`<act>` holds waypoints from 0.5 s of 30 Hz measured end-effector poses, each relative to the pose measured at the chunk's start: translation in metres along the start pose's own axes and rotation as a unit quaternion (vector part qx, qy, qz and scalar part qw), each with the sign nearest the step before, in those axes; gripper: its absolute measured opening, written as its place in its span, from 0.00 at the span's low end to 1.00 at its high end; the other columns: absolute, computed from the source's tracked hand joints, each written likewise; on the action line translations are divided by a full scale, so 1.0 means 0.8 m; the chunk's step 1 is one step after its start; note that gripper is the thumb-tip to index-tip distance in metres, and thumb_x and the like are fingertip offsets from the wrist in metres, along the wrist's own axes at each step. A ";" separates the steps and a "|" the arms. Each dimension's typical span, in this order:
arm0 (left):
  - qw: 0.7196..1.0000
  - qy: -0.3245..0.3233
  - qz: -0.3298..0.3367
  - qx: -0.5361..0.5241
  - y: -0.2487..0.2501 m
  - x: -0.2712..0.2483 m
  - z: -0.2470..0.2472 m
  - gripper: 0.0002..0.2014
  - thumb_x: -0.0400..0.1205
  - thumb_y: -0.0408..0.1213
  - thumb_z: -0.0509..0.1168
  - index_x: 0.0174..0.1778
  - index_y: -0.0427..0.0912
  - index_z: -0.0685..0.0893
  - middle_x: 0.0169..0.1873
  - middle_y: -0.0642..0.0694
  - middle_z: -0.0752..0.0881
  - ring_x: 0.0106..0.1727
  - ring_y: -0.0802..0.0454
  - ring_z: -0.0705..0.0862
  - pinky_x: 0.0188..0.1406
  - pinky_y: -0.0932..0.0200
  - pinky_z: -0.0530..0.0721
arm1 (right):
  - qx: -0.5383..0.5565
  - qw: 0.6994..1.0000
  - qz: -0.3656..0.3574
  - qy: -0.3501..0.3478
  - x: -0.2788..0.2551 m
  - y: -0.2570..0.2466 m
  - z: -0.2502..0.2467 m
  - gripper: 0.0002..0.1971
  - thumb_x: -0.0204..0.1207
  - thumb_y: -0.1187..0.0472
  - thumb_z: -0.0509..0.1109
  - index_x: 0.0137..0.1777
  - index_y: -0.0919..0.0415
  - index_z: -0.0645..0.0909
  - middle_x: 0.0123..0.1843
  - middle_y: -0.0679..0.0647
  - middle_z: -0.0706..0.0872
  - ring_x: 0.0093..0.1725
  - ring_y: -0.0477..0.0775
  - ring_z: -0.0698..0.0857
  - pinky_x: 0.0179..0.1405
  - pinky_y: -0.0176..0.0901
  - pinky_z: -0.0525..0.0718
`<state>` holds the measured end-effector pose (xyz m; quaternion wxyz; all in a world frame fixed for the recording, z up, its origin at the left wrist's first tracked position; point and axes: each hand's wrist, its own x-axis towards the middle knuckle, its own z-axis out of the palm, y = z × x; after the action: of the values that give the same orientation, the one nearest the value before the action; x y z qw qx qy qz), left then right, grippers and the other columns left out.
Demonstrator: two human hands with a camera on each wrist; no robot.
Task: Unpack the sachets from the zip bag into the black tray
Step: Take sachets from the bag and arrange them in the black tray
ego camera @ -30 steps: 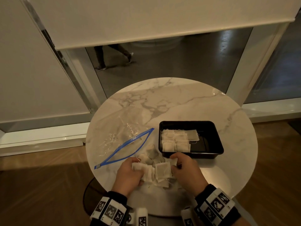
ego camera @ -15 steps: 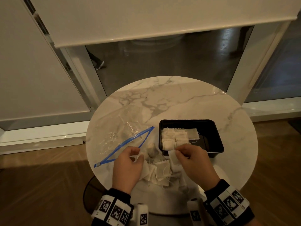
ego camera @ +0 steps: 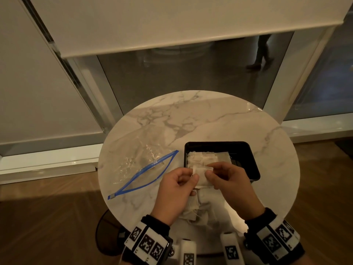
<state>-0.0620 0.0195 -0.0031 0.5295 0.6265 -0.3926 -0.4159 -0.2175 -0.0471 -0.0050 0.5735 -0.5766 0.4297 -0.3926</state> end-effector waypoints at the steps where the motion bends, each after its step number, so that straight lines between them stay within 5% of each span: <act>1: 1.000 0.002 0.004 -0.002 0.000 0.001 0.001 0.07 0.83 0.36 0.72 0.55 0.43 0.89 0.42 0.42 0.93 0.39 0.52 0.90 0.40 0.59 0.89 | 0.006 1.000 0.004 -0.002 0.000 0.000 -0.002 0.05 0.79 0.65 0.74 0.53 0.60 0.88 0.42 0.52 0.92 0.39 0.45 0.89 0.35 0.33 0.84; 8: 0.998 -0.050 0.004 -0.028 0.010 -0.005 0.012 0.12 0.83 0.34 0.72 0.62 0.43 0.86 0.49 0.45 0.93 0.50 0.48 0.92 0.48 0.53 0.92 | 0.028 1.000 0.008 0.008 0.002 -0.005 -0.009 0.04 0.78 0.62 0.74 0.49 0.61 0.89 0.40 0.55 0.91 0.37 0.46 0.87 0.33 0.34 0.83; 15: 0.999 -0.043 0.021 -0.011 0.011 -0.003 0.015 0.10 0.84 0.32 0.69 0.61 0.44 0.87 0.49 0.48 0.94 0.48 0.50 0.93 0.49 0.57 0.91 | 0.014 0.998 0.010 -0.057 0.000 -0.013 -0.014 0.04 0.79 0.68 0.73 0.50 0.61 0.88 0.38 0.53 0.92 0.36 0.43 0.88 0.33 0.30 0.82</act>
<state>-0.0745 0.0170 0.0045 0.5272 0.5942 -0.4236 -0.4354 -0.2278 -0.0507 0.0056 0.6087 -0.5858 0.3967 -0.3591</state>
